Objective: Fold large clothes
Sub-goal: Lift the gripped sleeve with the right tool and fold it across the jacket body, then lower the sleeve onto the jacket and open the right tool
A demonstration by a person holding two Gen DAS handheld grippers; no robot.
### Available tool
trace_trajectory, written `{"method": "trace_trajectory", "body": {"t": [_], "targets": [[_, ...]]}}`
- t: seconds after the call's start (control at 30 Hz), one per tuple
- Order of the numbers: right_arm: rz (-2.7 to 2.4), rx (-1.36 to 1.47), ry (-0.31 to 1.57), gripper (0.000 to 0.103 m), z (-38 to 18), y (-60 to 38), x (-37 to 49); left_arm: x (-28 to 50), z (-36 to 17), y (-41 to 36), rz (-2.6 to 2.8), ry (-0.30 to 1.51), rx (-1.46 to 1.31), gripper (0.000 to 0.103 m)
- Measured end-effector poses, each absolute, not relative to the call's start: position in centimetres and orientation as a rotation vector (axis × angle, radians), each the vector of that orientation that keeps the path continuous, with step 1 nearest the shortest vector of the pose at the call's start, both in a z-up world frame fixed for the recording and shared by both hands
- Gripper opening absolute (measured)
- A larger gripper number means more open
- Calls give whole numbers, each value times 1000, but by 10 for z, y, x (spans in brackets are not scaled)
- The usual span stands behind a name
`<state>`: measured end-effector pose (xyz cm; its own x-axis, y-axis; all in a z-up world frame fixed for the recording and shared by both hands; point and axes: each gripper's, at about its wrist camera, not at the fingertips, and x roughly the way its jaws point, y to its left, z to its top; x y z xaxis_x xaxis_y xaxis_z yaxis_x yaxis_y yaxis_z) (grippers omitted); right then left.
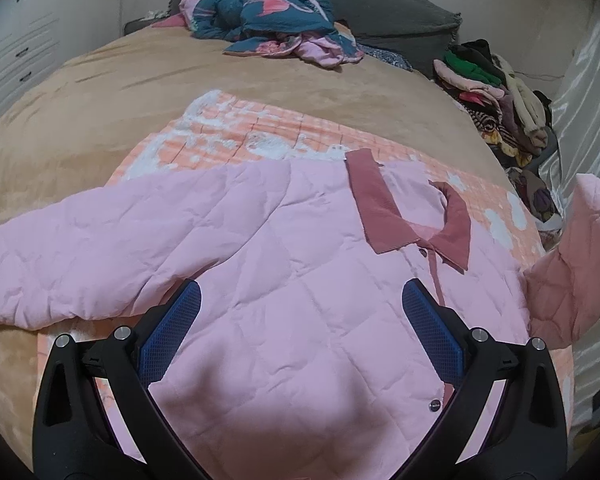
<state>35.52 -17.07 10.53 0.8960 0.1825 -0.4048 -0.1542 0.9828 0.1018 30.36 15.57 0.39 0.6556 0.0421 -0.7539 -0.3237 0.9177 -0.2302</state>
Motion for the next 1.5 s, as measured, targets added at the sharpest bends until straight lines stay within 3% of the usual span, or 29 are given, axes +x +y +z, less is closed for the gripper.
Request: {"method": "trace_trajectory", "body": {"t": [0.37, 0.77, 0.8, 0.97, 1.07, 1.17, 1.23, 1.27, 1.33, 1.5], "targets": [[285, 25, 506, 16, 63, -101, 366, 300, -3, 180, 220, 848, -437, 95], [397, 104, 759, 20, -37, -41, 362, 309, -25, 172, 186, 913, -443, 95], [405, 112, 782, 22, -44, -39, 361, 310, -28, 169, 179, 923, -443, 95], [420, 166, 848, 55, -58, -48, 348, 315, -40, 161, 174, 953, -447, 95], [379, 270, 822, 65, -51, -70, 337, 317, -44, 159, 162, 965, -455, 95], [319, 376, 779, 68, -47, -95, 338, 318, -48, 156, 155, 973, -459, 95], [279, 459, 752, 65, -44, -112, 345, 319, -50, 153, 144, 979, -466, 95], [298, 482, 754, 39, -43, -117, 351, 319, -50, 153, 136, 979, -470, 95], [348, 466, 738, 26, -33, -115, 353, 320, -48, 155, 121, 967, -489, 95], [435, 262, 612, 23, -2, -76, 340, 312, -38, 184, 155, 884, -579, 95]]}}
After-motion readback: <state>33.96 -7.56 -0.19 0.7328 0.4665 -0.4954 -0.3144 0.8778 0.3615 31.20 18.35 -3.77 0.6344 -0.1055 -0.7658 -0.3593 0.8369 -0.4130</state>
